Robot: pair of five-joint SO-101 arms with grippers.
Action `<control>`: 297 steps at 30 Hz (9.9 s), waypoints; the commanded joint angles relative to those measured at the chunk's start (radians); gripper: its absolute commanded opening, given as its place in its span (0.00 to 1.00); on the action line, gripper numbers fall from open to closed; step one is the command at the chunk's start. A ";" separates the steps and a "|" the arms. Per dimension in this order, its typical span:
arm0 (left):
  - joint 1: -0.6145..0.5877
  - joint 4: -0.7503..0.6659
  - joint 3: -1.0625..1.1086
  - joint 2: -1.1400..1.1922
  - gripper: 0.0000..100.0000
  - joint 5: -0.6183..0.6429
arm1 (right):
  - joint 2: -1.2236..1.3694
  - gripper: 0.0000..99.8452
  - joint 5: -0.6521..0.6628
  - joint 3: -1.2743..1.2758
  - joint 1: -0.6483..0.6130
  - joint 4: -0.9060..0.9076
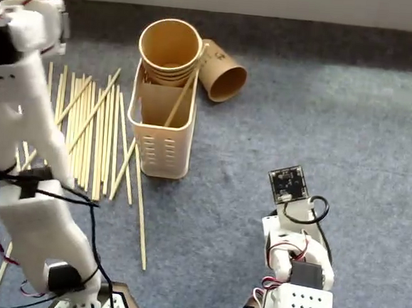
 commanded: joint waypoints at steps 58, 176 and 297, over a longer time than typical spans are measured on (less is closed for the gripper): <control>0.524 0.023 0.989 -0.262 0.00 0.138 | -0.007 0.01 0.011 0.058 -0.015 0.022; 0.007 0.009 0.383 -0.687 0.17 0.072 | 0.001 0.01 0.005 -0.001 0.038 -0.053; -0.329 -0.821 1.596 -0.690 0.17 -0.147 | 2.433 0.02 -0.247 -3.404 -0.332 0.915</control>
